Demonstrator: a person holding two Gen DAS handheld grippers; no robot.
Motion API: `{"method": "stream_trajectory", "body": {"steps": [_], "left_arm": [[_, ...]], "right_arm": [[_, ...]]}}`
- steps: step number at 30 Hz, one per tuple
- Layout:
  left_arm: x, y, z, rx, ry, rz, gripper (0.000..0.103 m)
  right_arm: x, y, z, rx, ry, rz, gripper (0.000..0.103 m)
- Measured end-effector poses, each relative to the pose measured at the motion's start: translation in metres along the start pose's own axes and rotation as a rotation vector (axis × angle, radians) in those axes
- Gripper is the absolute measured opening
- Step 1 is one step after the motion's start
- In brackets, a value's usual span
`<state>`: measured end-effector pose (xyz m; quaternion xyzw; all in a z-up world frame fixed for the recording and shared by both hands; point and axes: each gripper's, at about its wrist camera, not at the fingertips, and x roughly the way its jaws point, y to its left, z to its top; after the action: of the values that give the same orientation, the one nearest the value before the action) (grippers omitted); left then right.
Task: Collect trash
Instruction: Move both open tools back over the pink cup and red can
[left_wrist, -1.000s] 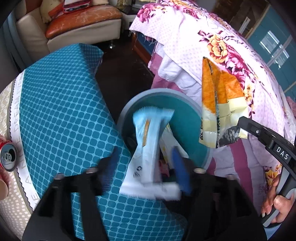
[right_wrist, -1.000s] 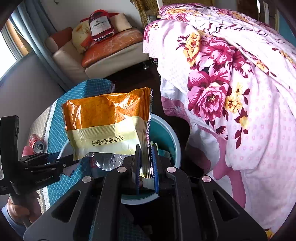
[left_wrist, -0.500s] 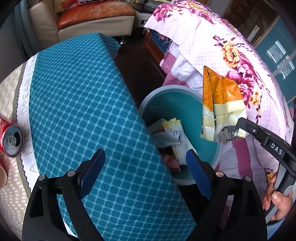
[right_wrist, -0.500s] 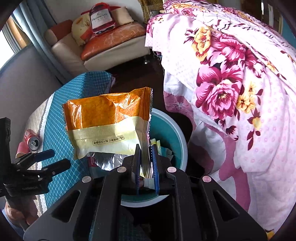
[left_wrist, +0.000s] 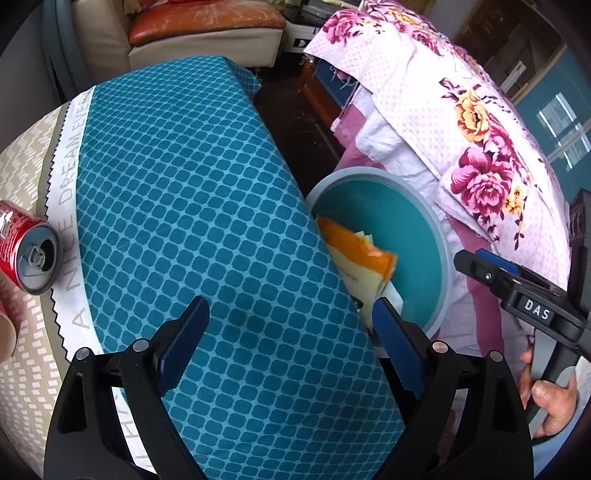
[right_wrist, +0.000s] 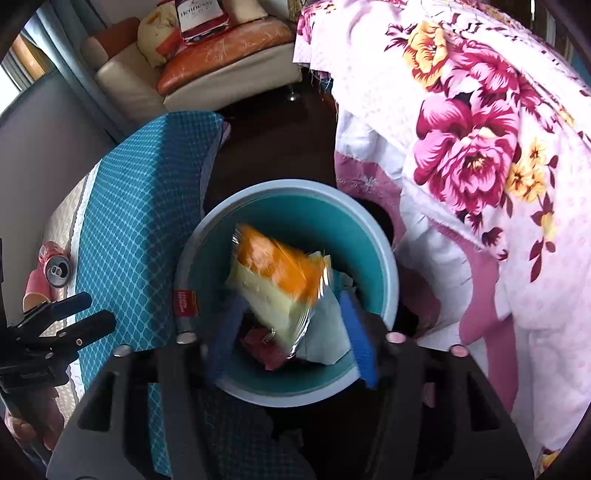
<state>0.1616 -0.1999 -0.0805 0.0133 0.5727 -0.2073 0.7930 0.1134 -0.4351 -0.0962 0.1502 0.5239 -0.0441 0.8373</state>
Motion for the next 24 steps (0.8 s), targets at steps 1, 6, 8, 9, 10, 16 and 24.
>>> {"method": "stream_trajectory", "body": {"steps": [1,6,8,9,10,16,24], "left_arm": [[-0.001,0.002,-0.001,-0.004,-0.001,0.001,0.09],[-0.009,0.01,-0.01,-0.024,-0.006,-0.006,0.09],[-0.013,0.013,-0.014,-0.029,-0.013,-0.006,0.09],[-0.017,0.015,-0.017,-0.032,-0.018,-0.006,0.09],[-0.019,0.017,-0.018,-0.035,-0.021,-0.006,0.09],[-0.04,0.034,-0.029,-0.071,-0.045,-0.012,0.091],[-0.072,0.071,-0.049,-0.13,-0.093,0.004,0.091]], "right_arm": [[0.001,0.001,-0.001,0.0,0.001,-0.002,0.068],[-0.001,0.011,-0.005,-0.009,0.004,-0.008,0.077],[-0.003,0.015,-0.005,-0.016,0.009,-0.011,0.079],[-0.004,0.017,-0.005,-0.019,0.013,-0.013,0.082],[-0.005,0.021,-0.007,-0.027,0.015,-0.017,0.084],[-0.019,0.044,-0.013,-0.064,0.005,-0.035,0.084],[-0.029,0.077,-0.018,-0.139,0.001,-0.038,0.084]]}}
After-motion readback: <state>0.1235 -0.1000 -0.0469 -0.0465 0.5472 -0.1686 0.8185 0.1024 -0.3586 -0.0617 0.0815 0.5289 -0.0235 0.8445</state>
